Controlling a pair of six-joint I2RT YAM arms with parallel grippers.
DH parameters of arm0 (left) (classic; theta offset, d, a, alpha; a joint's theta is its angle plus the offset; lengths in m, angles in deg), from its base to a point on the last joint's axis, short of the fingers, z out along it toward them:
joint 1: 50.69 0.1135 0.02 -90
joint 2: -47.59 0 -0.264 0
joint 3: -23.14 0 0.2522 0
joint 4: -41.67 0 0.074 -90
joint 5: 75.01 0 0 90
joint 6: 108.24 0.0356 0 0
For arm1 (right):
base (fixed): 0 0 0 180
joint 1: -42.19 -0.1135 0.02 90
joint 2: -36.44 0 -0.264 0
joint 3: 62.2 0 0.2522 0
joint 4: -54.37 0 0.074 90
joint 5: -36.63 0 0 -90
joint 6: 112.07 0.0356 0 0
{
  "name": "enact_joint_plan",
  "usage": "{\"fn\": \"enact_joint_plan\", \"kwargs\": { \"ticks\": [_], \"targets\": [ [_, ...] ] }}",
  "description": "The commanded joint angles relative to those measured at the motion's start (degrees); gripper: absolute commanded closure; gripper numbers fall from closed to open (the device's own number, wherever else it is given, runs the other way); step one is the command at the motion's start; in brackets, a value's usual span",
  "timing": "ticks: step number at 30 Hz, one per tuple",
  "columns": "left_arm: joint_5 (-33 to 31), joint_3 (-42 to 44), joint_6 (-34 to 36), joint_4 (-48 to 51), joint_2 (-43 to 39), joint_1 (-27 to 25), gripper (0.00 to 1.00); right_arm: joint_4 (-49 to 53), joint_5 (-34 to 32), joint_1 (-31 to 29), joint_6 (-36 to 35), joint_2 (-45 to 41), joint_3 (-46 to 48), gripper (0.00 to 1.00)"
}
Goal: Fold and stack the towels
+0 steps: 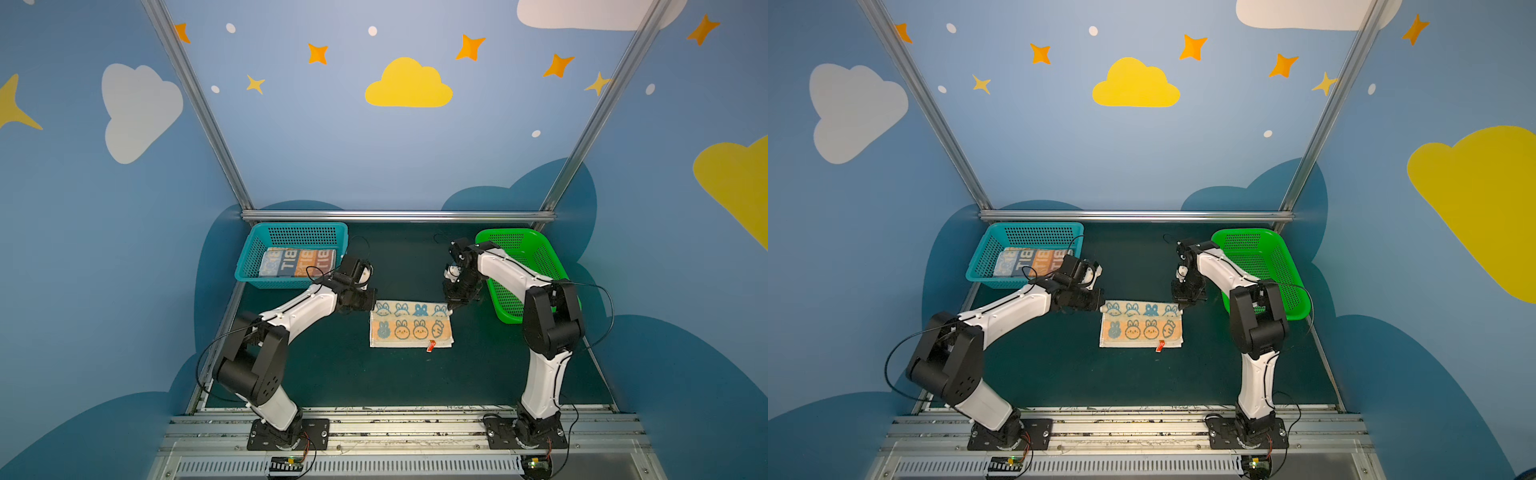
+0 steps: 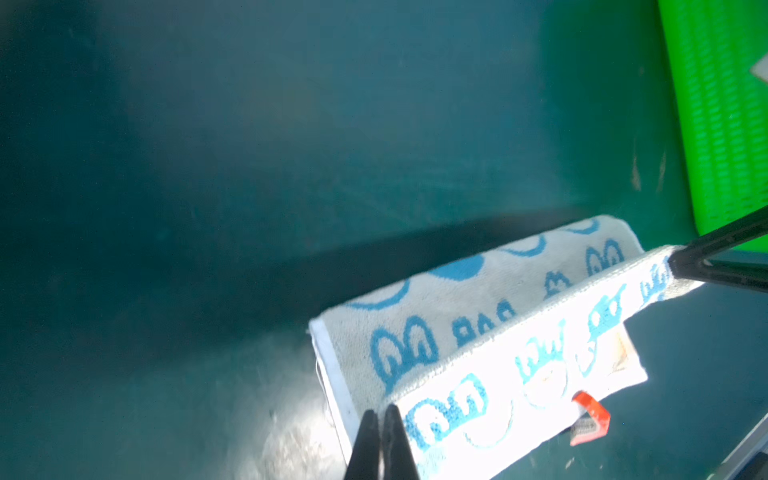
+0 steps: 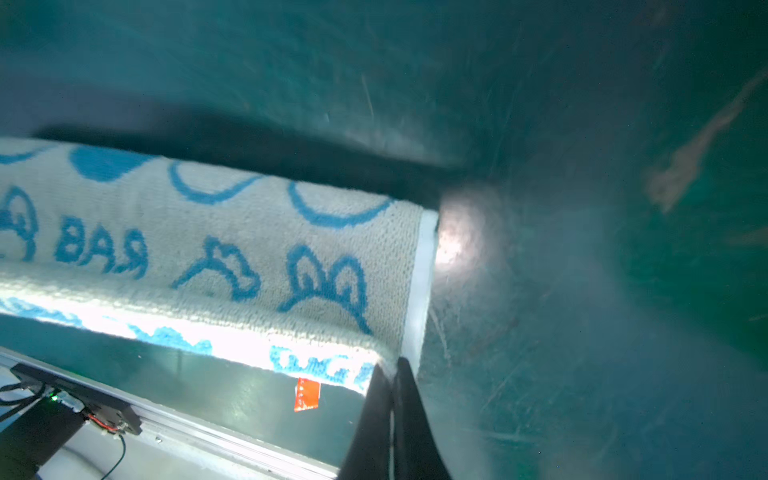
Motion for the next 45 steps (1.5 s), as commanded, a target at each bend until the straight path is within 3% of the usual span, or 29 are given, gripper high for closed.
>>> {"fn": "enact_joint_plan", "kwargs": {
  "ticks": [1,13,23,31,38,45],
  "targets": [
    [-3.5,3.8,-2.7,-0.6,-3.6,0.4,0.97,-1.7,-1.3,0.0,3.2,-4.3,5.1,1.0],
    [-2.5,13.4,-7.2,-4.1,-9.8,-1.3,0.97,-5.6,-1.2,-2.4,6.9,-10.1,15.9,1.0],
    [-0.5,18.8,-11.5,-10.8,-3.4,-3.8,0.97,-9.1,-1.1,-3.1,9.1,-4.9,18.7,1.0],
    [-2.7,12.3,-8.8,-8.2,1.9,-3.1,0.97,-8.9,1.4,-2.8,9.5,0.1,13.8,1.0],
    [-4.1,5.6,-6.1,-3.5,0.3,-1.8,0.97,-4.3,1.0,-1.5,8.1,-2.1,7.5,1.0],
    [-2.8,4.7,-5.9,-3.9,-1.2,-1.7,0.97,-1.0,0.0,0.5,6.6,-3.3,4.0,1.0]
  ]
}}
